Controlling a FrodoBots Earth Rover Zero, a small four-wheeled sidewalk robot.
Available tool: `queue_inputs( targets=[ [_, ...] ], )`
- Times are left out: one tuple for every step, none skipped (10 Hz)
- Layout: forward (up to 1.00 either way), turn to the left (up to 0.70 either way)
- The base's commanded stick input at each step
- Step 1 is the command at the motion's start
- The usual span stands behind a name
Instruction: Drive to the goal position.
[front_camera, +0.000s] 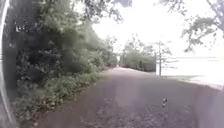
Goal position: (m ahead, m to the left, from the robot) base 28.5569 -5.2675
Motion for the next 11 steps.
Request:
queue_inputs(
  targets=[
    [0.70, 0.00],
    [0.70, 0.00],
    [0.70, 0.00],
    [0.70, 0.00],
    [0.70, 0.00],
    [0.70, 0.00],
    [0.70, 0.00],
    [0.70, 0.00],
    [0.70, 0.00],
    [0.70, 0.00],
    [0.70, 0.00]
  ],
)
